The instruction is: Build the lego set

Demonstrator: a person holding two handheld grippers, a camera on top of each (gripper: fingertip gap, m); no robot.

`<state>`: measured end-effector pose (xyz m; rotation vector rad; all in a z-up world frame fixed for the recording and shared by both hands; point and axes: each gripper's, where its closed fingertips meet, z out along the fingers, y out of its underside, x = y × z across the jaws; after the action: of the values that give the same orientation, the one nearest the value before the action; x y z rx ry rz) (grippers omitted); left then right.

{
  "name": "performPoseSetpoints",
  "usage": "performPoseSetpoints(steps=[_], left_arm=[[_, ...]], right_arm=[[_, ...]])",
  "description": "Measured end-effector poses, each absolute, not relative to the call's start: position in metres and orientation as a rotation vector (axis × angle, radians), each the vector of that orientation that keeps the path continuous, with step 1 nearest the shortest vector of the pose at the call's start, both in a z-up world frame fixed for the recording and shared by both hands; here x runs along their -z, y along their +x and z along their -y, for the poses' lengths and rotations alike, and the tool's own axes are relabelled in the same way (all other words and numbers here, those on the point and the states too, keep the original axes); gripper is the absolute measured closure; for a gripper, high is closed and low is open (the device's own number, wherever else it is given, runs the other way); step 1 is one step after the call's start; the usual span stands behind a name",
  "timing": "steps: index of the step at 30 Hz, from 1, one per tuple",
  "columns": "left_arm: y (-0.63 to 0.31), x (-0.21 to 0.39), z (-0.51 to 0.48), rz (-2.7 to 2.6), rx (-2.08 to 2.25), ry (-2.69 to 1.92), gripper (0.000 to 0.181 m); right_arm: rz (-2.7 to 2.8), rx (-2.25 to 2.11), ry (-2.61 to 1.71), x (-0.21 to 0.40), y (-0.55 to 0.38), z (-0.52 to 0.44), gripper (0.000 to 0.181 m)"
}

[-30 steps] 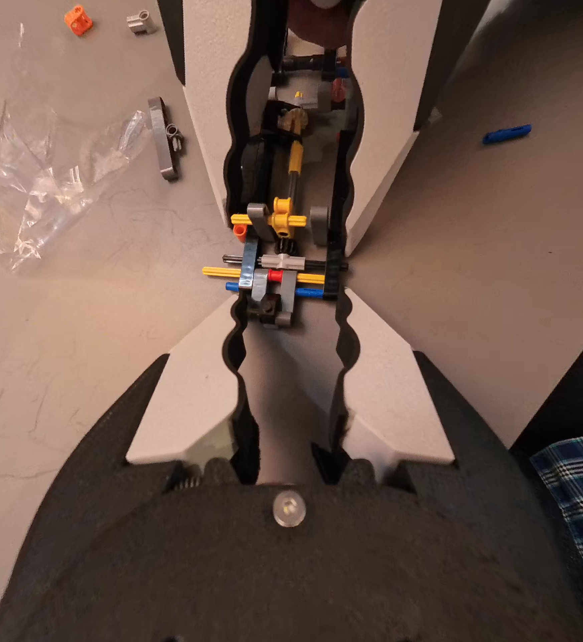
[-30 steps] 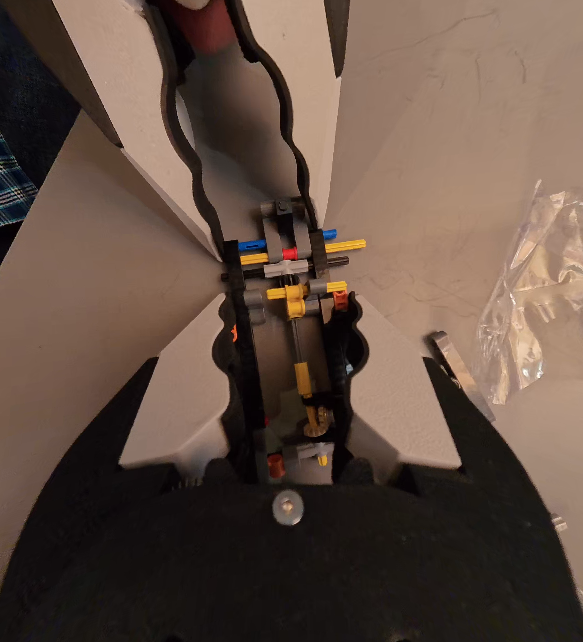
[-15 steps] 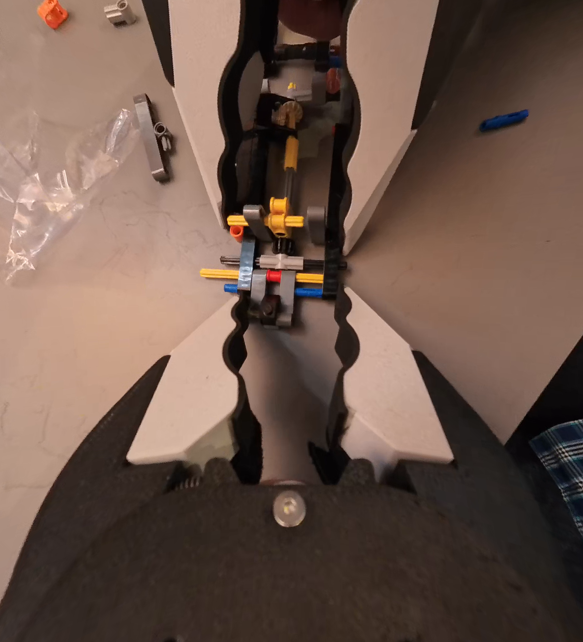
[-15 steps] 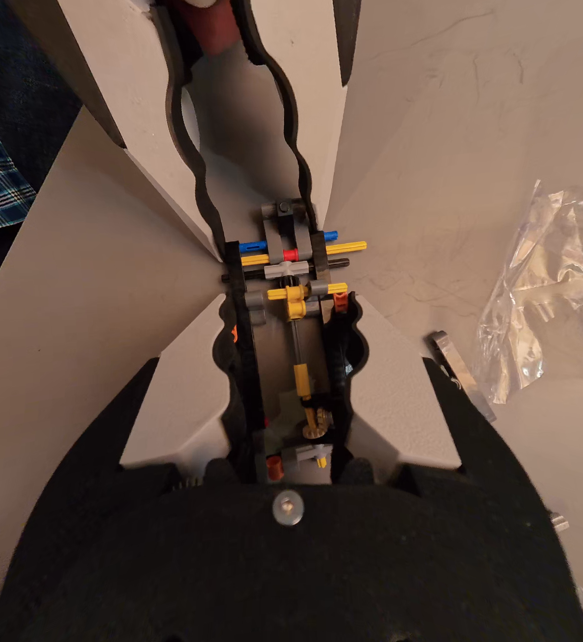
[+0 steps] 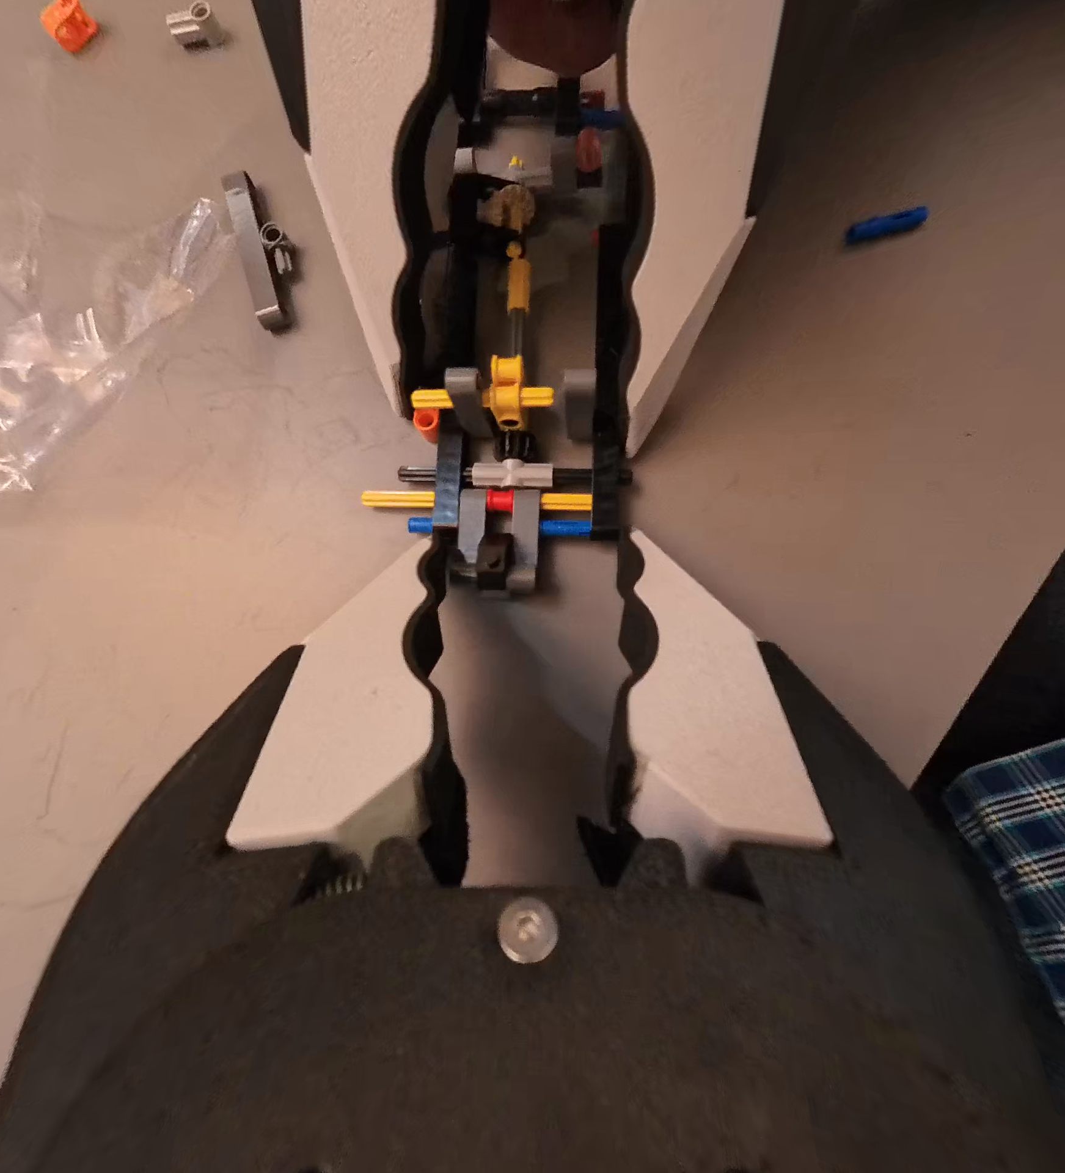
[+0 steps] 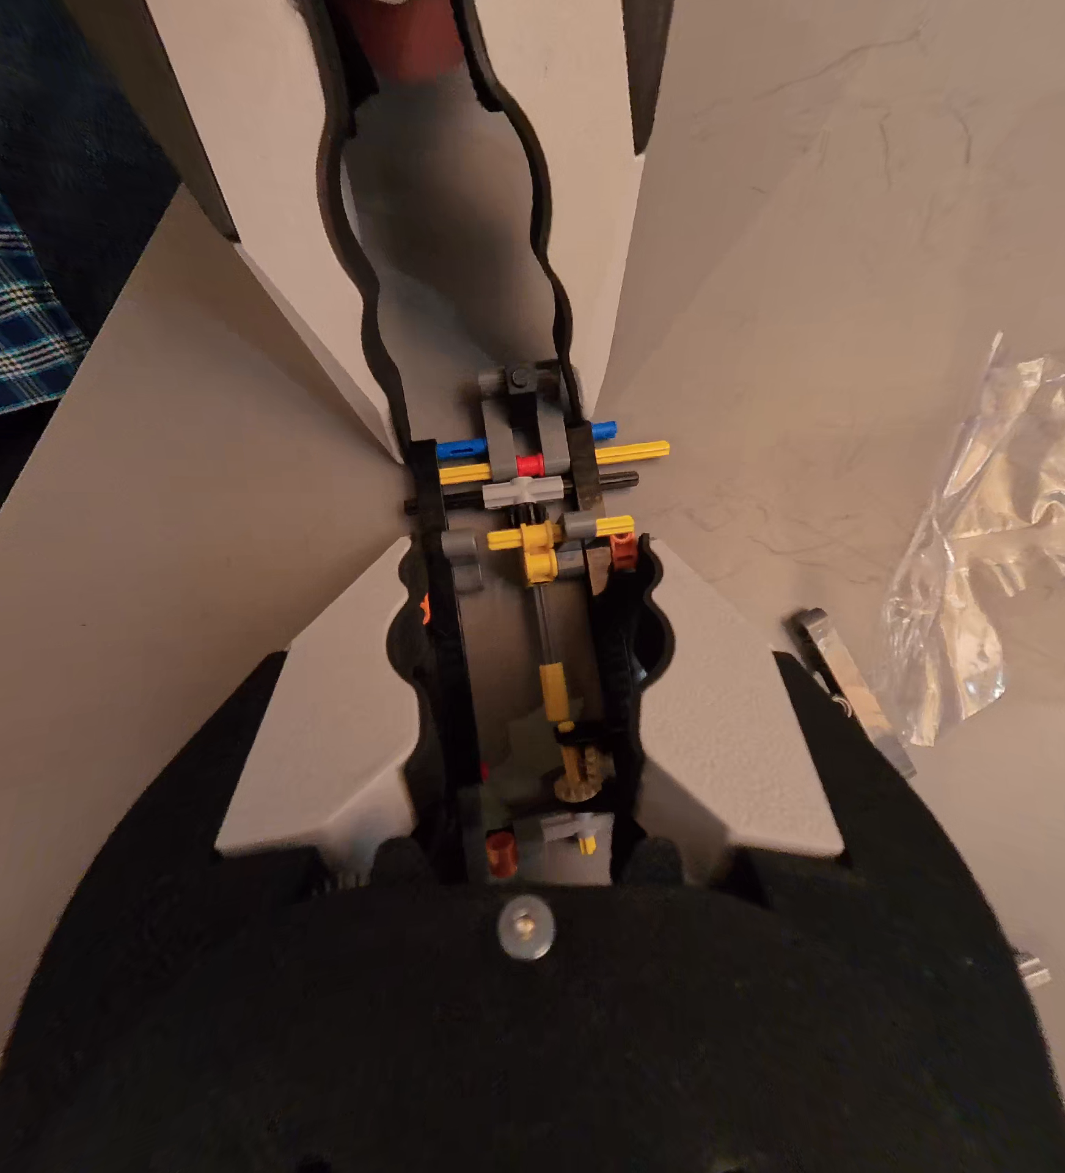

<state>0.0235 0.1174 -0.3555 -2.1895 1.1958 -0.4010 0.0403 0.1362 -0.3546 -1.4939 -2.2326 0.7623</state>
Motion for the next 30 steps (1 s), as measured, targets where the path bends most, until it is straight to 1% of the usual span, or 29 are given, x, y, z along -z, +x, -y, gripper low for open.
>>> performPoseSetpoints(steps=[4, 14, 15, 16, 17, 21, 30], left_arm=[[0.0266, 0.3558, -0.1172, -1.188, 0.410, -2.182, 0.119], [0.0262, 0.3553, -0.1216, -1.120, 0.434, -2.182, 0.121], [0.0251, 0.3559, -0.1238, -1.104, 0.427, -2.191, 0.111], [0.0244, 0.3568, -0.1249, -1.111, 0.413, -2.188, 0.105], [0.0250, 0.3568, -0.1239, -1.122, 0.424, -2.183, 0.106], [0.0257, 0.3558, -0.1234, -1.160, 0.446, -2.168, 0.116], [0.0263, 0.3561, -0.1233, -1.172, 0.429, -2.159, 0.118]], right_arm=[[2.229, -0.763, -1.495, 0.3546, 0.0404, -0.1381, 0.116], [2.225, -0.754, -1.473, 0.3547, 0.0408, -0.1388, 0.117], [2.231, -0.759, -1.463, 0.3545, 0.0409, -0.1373, 0.117], [2.238, -0.766, -1.452, 0.3544, 0.0404, -0.1348, 0.117], [2.240, -0.764, -1.446, 0.3544, 0.0392, -0.1332, 0.116], [2.236, -0.773, -1.444, 0.3542, 0.0381, -0.1325, 0.116], [2.243, -0.776, -1.445, 0.3544, 0.0388, -0.1327, 0.118]])
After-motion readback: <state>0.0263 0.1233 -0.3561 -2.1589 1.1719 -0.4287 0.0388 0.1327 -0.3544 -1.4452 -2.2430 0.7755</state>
